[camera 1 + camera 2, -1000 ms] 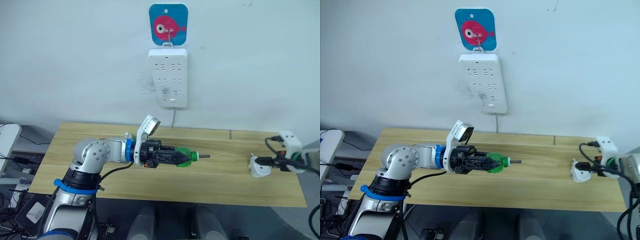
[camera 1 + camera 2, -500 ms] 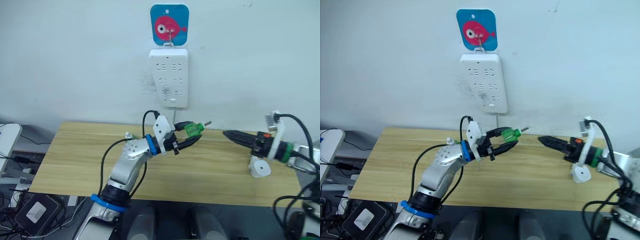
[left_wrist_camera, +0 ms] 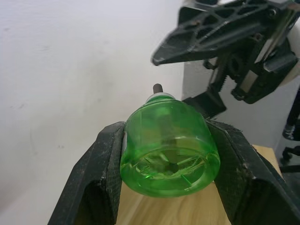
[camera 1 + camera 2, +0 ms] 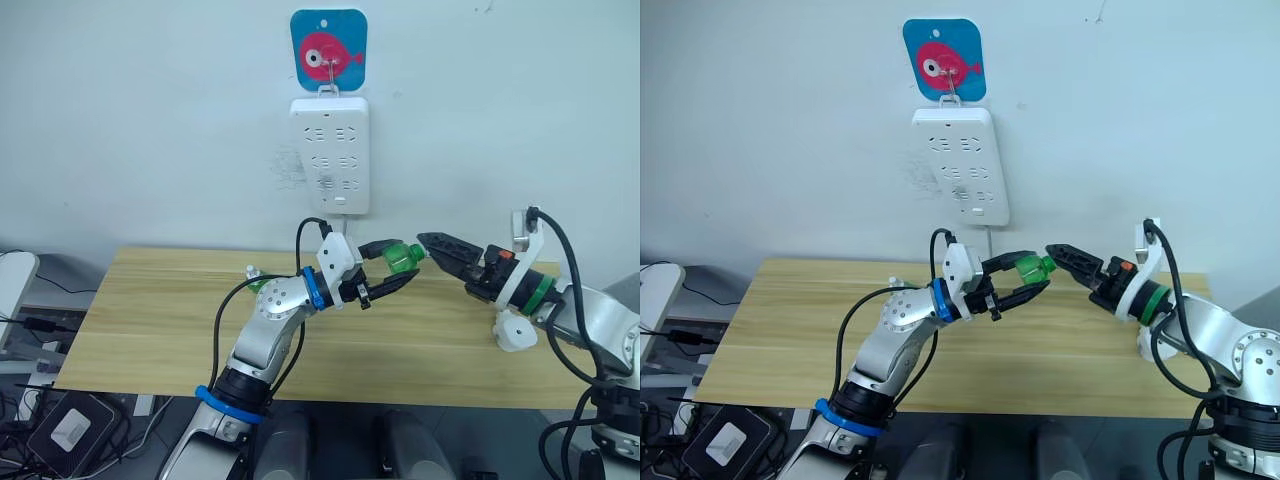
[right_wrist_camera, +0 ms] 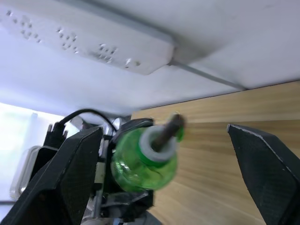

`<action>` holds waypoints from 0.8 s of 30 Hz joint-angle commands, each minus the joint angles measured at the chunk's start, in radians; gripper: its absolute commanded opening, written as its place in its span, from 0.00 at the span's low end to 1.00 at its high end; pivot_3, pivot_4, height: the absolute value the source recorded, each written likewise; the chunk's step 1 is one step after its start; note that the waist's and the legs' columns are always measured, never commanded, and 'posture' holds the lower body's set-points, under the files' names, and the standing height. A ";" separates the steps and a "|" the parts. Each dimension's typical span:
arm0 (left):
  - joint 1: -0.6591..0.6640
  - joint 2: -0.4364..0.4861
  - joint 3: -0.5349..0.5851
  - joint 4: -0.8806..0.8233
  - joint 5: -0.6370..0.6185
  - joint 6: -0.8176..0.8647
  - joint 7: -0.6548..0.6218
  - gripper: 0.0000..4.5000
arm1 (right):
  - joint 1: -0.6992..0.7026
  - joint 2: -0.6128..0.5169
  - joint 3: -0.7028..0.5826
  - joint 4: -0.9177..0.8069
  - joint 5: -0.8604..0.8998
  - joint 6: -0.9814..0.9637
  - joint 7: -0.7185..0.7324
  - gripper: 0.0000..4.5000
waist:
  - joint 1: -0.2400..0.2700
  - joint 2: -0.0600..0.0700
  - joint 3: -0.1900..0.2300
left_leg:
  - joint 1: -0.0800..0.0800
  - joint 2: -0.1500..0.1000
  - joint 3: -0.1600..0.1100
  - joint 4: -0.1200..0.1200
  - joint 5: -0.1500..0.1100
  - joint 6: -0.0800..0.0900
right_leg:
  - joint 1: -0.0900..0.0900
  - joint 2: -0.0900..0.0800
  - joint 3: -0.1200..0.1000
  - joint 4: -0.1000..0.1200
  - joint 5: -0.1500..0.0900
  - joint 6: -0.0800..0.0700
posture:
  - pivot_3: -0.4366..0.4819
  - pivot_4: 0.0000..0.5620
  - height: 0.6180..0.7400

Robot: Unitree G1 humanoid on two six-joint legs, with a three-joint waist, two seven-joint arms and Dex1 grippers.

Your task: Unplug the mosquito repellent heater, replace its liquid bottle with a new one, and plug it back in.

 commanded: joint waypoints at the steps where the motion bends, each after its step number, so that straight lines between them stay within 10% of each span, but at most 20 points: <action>1: -0.014 -0.016 -0.006 -0.042 -0.010 -0.013 0.000 0.50 | 0.005 -0.010 0.012 -0.040 0.027 -0.039 0.013 0.91 | 0.000 0.000 0.000 | 0.000 0.000 0.000 0.000 0.000 0.000 | 0.000 0.000 0.000 0.000 0.000 0.000 | 0.40 0.43 1.00; 12: -0.003 -0.016 -0.010 -0.052 -0.010 -0.013 -0.006 0.50 | 0.007 -0.008 0.019 -0.032 0.027 -0.057 0.031 0.18 | 0.000 0.000 0.000 | 0.000 0.000 0.000 -0.001 0.000 0.000 | 0.000 0.000 0.000 -0.001 0.000 0.000 | 0.40 0.43 1.00; 18: -0.004 -0.012 -0.012 -0.050 -0.007 -0.012 -0.008 0.50 | 0.008 0.019 0.013 -0.045 0.027 -0.089 0.006 0.18 | 0.000 0.000 0.000 | 0.000 0.000 0.000 -0.001 0.000 0.000 | 0.000 0.000 0.000 -0.001 0.000 0.000 | 0.41 0.45 1.00; 24: -0.036 0.033 -0.005 -0.051 -0.020 0.020 -0.055 0.98 | 0.068 -0.065 0.007 -0.062 -0.018 -0.110 -0.024 0.18 | 0.006 0.000 0.000 | -0.001 0.000 -0.001 -0.001 0.000 0.000 | 0.000 0.000 0.000 -0.002 0.000 0.000 | 0.42 0.46 1.00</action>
